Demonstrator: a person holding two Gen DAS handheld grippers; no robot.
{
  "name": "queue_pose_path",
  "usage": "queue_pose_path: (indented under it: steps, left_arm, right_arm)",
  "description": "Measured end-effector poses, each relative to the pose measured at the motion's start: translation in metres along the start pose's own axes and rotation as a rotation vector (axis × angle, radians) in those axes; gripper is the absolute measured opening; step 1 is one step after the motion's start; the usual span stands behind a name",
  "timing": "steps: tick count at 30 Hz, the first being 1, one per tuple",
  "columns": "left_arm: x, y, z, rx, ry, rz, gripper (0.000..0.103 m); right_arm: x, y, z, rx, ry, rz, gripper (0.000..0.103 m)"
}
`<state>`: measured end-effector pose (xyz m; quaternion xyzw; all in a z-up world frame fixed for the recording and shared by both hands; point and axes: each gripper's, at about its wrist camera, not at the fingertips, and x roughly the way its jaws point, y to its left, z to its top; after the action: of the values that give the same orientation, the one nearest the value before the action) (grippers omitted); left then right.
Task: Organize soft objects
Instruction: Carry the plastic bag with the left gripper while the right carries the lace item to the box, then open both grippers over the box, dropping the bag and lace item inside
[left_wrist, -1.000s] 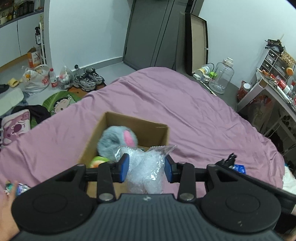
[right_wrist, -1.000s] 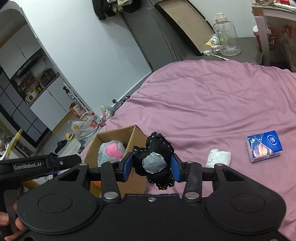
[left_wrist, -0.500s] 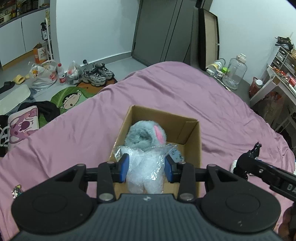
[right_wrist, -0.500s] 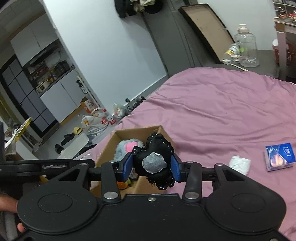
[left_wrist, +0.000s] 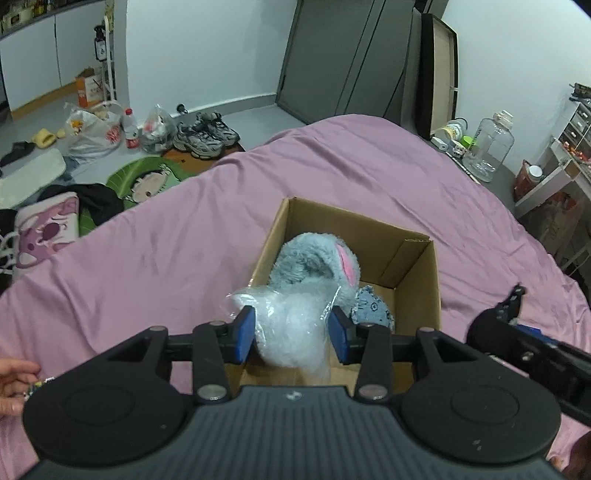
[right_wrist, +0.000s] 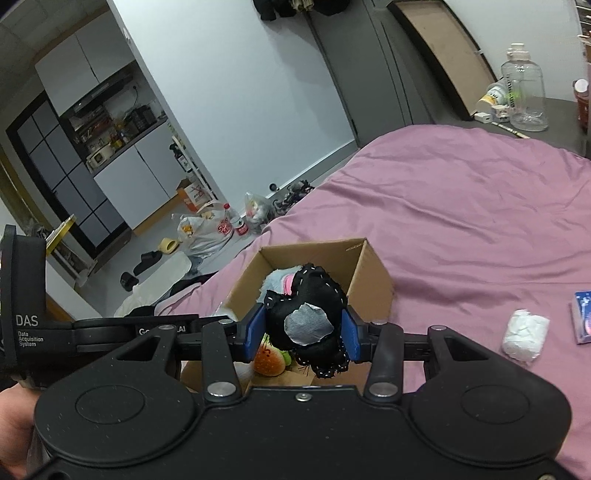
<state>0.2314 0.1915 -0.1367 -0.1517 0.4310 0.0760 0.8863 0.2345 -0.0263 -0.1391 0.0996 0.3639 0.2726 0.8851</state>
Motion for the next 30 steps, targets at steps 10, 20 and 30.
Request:
queue_pose_path:
  steps: [10,20,30]
  left_arm:
    - [-0.005,0.002,0.004,-0.003,0.014,-0.014,0.044]
    - [-0.020,0.004,0.011,-0.002,-0.013,0.025,0.065]
    - [-0.038,-0.006,0.008,0.028,-0.044,0.084,0.078]
  right_arm:
    - [0.020,0.013,-0.001,-0.002,0.043,0.016,0.043]
    - [0.028,0.022,-0.006,-0.006,0.087,0.051,0.048]
    - [0.014,0.017,-0.003,0.030,0.097,0.052,0.067]
